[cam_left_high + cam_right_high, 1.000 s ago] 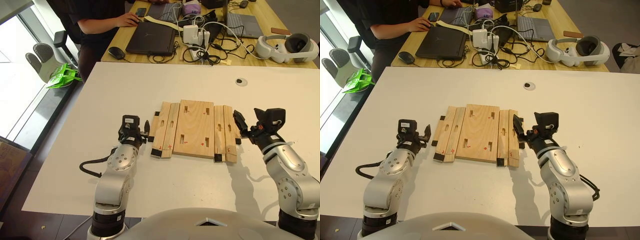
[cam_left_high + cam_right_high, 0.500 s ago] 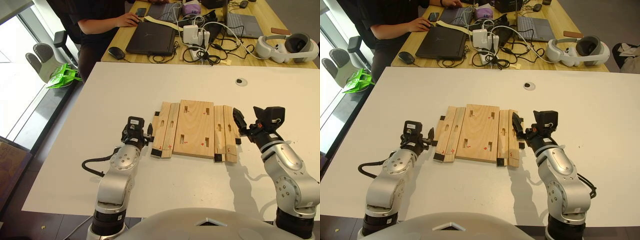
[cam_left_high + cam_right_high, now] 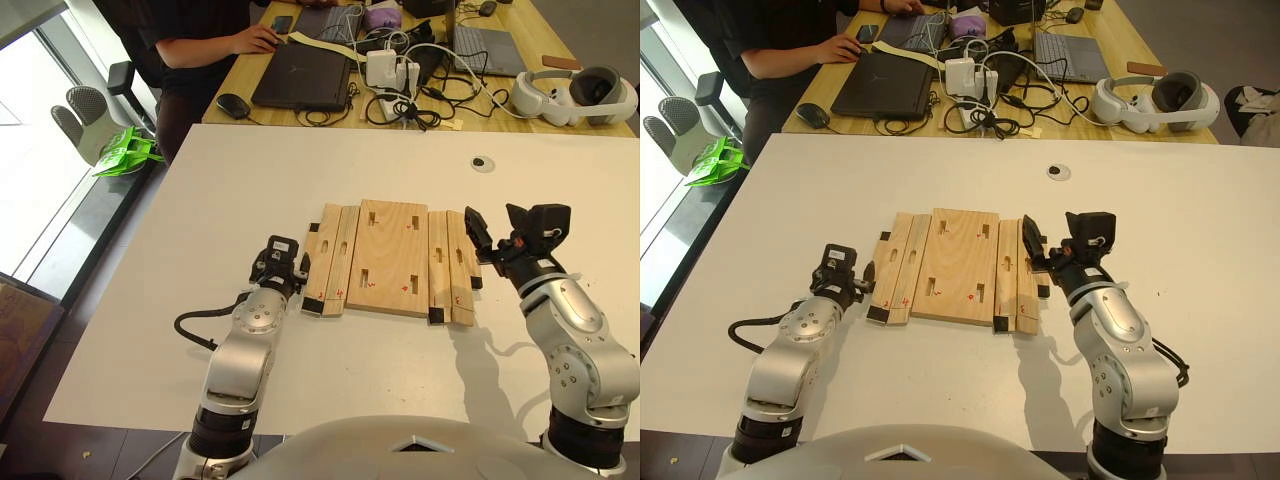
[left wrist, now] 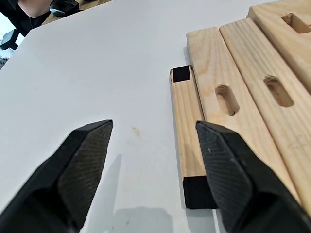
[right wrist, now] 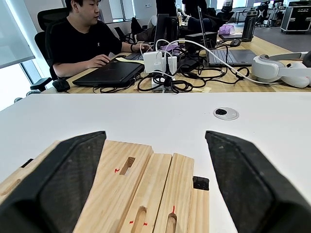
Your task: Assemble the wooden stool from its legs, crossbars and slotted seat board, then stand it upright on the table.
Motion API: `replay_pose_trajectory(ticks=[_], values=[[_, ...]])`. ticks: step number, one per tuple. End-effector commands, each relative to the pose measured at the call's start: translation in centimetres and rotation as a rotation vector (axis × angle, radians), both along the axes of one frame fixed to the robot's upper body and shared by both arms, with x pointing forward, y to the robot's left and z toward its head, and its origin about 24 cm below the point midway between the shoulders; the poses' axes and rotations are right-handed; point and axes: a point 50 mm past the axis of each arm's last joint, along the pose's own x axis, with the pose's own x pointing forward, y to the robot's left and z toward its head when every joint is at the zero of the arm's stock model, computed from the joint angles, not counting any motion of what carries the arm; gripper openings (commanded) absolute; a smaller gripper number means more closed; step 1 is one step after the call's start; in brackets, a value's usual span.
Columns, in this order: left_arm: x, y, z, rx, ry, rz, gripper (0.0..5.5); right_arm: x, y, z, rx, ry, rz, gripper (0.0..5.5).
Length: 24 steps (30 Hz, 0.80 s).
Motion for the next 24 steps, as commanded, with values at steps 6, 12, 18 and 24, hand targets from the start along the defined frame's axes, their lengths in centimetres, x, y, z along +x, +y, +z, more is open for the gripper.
replay_pose_trajectory(ticks=[6, 12, 18, 24], values=[[0.4, -0.2, -0.4, 0.04, 0.024, -0.044, 3.19, 0.2, 0.5, -0.1, 0.022, 0.007, 0.0, 3.83], [0.4, -0.9, -1.6, 0.082, 0.1, -0.118, 3.19, 0.4, 0.6, -0.1, 0.028, 0.002, -0.003, 3.83], [0.7, -1.6, -1.5, 0.107, 0.095, -0.189, 3.19, 0.5, 0.6, 0.0, 0.029, -0.003, -0.004, 3.83], [1.1, -2.0, -0.7, 0.074, 0.053, -0.194, 3.19, 0.5, 0.7, 0.0, 0.031, -0.006, -0.006, 3.83]])
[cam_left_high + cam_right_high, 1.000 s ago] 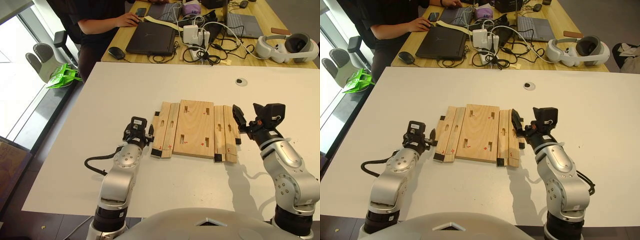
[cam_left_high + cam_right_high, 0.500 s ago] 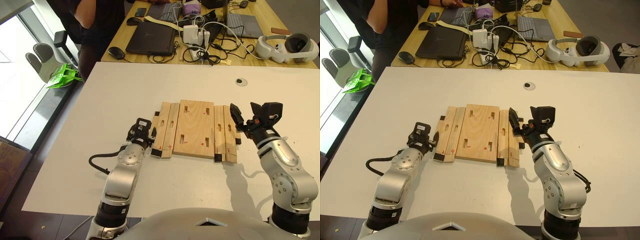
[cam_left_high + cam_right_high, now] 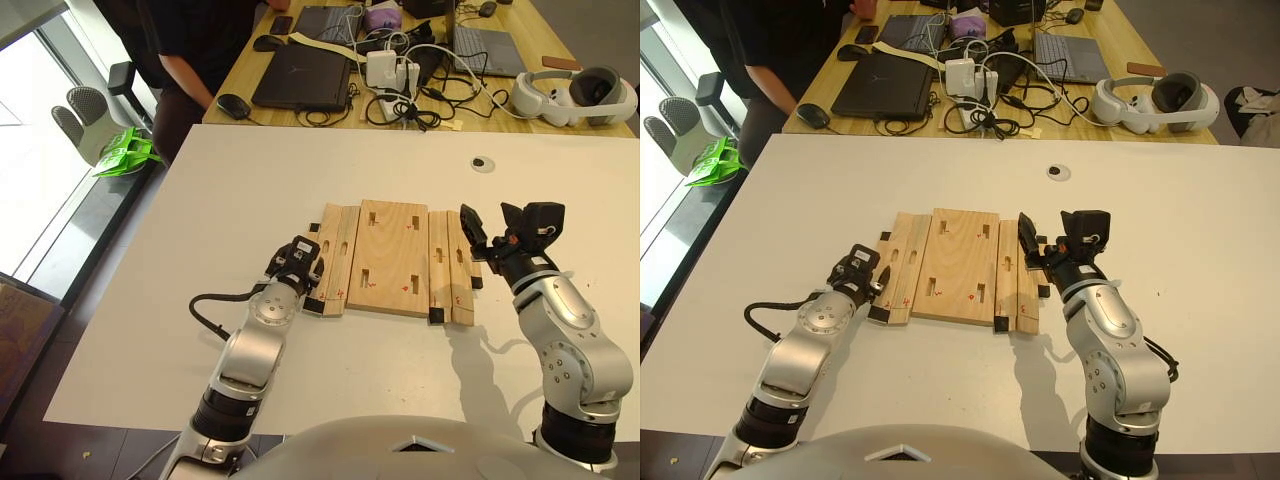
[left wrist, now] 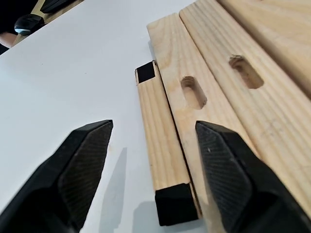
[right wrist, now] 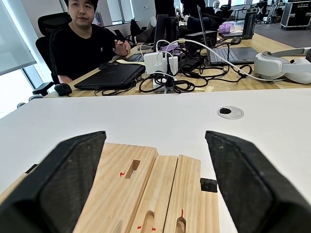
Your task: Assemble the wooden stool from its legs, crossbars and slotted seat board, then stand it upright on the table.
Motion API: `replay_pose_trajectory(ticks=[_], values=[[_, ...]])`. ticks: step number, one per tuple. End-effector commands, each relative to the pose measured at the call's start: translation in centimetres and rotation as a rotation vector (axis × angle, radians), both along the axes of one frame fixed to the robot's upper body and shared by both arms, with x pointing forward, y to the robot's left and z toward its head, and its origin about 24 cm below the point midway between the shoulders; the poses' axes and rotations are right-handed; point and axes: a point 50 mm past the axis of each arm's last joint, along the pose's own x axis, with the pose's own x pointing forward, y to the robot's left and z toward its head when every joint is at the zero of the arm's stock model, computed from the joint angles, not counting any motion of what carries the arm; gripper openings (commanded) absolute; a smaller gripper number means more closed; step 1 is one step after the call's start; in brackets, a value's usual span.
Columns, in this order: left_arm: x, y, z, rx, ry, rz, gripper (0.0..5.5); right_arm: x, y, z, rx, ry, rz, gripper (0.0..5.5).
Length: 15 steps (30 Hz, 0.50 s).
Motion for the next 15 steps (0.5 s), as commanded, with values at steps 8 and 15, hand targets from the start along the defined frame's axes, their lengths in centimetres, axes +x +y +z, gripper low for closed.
replay_pose_trajectory(ticks=[8, 15], values=[[1.7, 2.5, -0.1, 0.042, -0.037, 0.134, 3.19, 0.2, 0.2, 0.2, 0.003, -0.009, 0.006, 3.83], [1.9, 1.1, -1.6, 0.065, -0.017, 0.064, 3.19, 1.0, 0.0, 0.6, -0.012, -0.019, 0.028, 3.83]])
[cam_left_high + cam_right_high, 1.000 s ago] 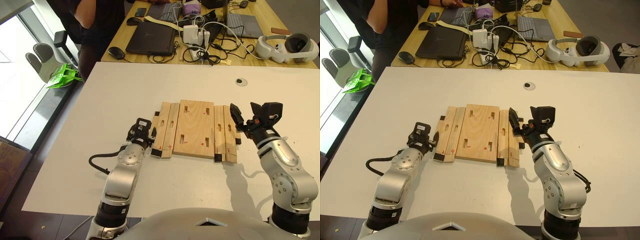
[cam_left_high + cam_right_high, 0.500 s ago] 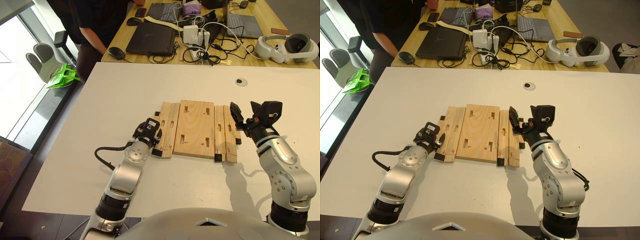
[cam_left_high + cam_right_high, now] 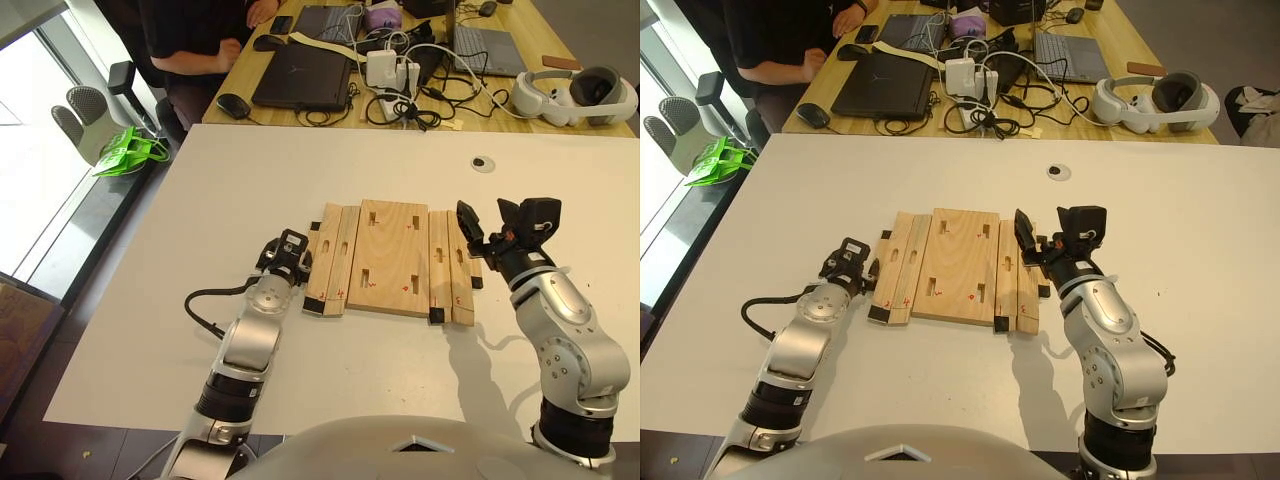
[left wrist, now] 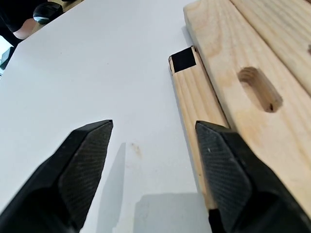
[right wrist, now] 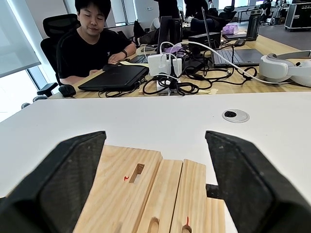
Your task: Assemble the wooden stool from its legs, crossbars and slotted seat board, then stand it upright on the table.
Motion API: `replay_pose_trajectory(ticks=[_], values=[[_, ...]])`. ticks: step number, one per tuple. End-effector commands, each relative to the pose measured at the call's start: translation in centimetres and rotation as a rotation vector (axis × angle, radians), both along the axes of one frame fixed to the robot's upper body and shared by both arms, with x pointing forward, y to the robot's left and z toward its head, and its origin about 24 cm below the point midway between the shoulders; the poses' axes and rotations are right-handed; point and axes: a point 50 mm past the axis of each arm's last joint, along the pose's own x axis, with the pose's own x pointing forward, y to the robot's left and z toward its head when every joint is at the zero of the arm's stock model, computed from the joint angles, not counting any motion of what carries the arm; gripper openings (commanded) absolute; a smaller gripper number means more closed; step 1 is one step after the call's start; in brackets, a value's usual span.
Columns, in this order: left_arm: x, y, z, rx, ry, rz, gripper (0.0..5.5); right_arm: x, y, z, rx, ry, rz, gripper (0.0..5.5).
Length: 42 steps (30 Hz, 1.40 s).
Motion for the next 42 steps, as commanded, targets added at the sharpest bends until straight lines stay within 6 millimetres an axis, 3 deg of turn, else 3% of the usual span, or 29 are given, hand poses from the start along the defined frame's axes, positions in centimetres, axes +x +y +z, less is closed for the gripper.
replay_pose_trajectory(ticks=[1, 11, 16, 20, 32, 38, 40, 42], values=[[0.0, -1.2, -0.1, 0.004, 0.005, -0.052, 3.19, 0.3, -0.4, 0.1, -0.012, 0.005, 0.004, 3.83], [-0.3, -2.6, 0.5, 0.041, -0.024, -0.145, 3.19, 0.5, -0.3, 0.1, -0.014, 0.004, 0.007, 3.83], [-0.5, -1.2, -0.9, -0.037, 0.105, -0.006, 3.19, 0.6, -0.3, 0.2, -0.012, 0.0, 0.007, 3.83], [-1.1, -1.1, -2.2, -0.199, 0.262, 0.082, 3.19, 0.8, -0.1, 0.4, -0.006, -0.004, 0.01, 3.83], [-0.9, -0.1, -2.4, -0.276, 0.386, 0.046, 1.42, 1.3, 0.3, 1.1, 0.014, -0.025, 0.011, 3.83], [0.9, 2.7, 0.4, -0.101, 0.169, 0.083, 1.3, 1.8, 0.6, 1.5, 0.102, -0.008, 0.045, 3.83], [1.8, 4.2, 3.1, 0.025, -0.035, 0.104, 1.3, 2.1, 0.9, 1.6, 0.277, 0.043, 0.099, 3.83], [2.5, 4.4, 6.4, 0.075, -0.251, 0.073, 1.3, 2.1, 1.4, 2.1, 0.456, 0.073, 0.195, 3.83]])
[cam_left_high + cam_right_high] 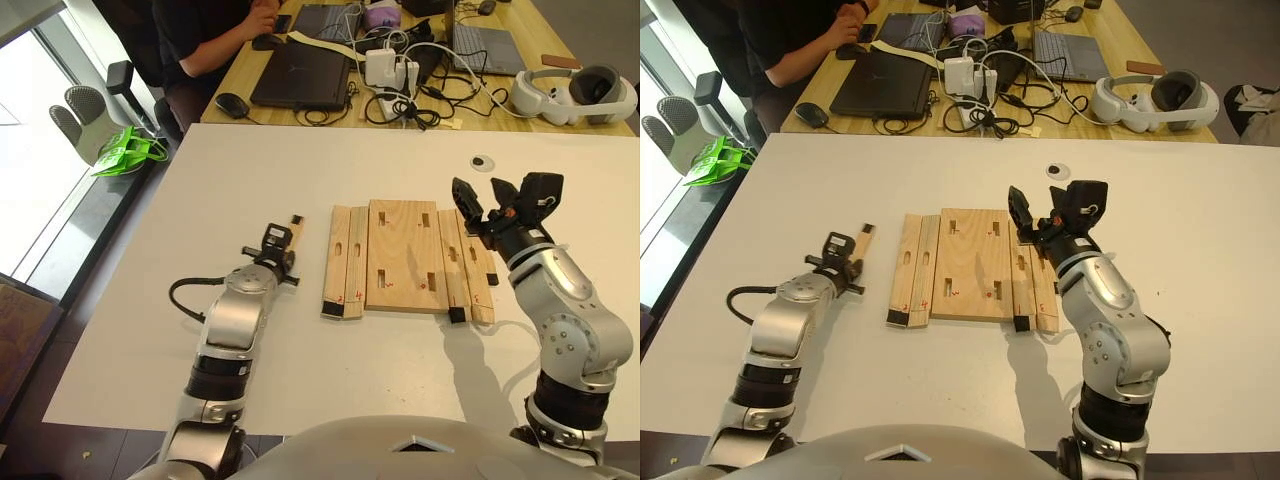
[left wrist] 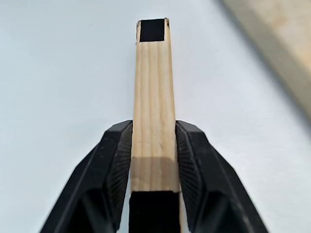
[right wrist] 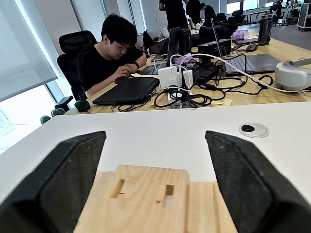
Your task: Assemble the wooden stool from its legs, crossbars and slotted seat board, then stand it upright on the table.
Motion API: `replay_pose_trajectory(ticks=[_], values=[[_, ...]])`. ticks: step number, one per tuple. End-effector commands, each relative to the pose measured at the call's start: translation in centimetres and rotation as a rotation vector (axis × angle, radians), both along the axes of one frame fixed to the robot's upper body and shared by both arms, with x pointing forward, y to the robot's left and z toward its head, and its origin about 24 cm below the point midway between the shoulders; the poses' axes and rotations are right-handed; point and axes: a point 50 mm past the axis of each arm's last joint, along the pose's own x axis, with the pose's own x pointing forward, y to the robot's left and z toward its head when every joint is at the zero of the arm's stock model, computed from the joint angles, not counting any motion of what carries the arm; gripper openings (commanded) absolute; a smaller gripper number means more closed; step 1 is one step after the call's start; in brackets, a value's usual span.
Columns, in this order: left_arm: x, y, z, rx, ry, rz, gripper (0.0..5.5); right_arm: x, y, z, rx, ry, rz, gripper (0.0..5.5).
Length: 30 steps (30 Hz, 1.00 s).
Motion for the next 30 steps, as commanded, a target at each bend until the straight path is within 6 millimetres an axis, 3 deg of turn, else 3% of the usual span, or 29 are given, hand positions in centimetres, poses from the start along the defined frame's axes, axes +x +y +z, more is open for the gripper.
replay_pose_trajectory(ticks=[1, 4, 6, 12, 15, 21, 30], values=[[1.4, 0.3, 6.2, 0.113, -0.396, -0.062, 1.3, 0.2, 1.0, 1.0, 0.308, 0.052, 0.176, 3.83], [1.1, -2.2, 9.6, 0.092, -0.607, -0.207, 1.3, -0.5, 1.9, 1.8, 0.472, 0.069, 0.374, 3.83], [0.5, -4.1, 10.7, 0.071, -0.691, -0.318, 1.3, -0.8, 2.2, 2.3, 0.531, 0.072, 0.469, 3.83], [-1.9, -9.1, 10.9, -0.009, -0.754, -0.6, 1.3, 0.4, 2.0, 3.6, 0.543, 0.065, 0.604, 3.83], [-2.6, -10.5, 11.2, -0.053, -0.766, -0.665, 1.3, 1.4, 2.3, 4.1, 0.522, 0.037, 0.617, 3.83], [-3.3, -11.7, 11.6, -0.065, -0.779, -0.732, 1.3, 3.0, 2.8, 4.7, 0.516, -0.016, 0.615, 3.83], [-3.3, -11.5, 11.3, -0.049, -0.768, -0.725, 1.3, 3.3, 2.4, 5.7, 0.552, -0.074, 0.646, 2.35]])
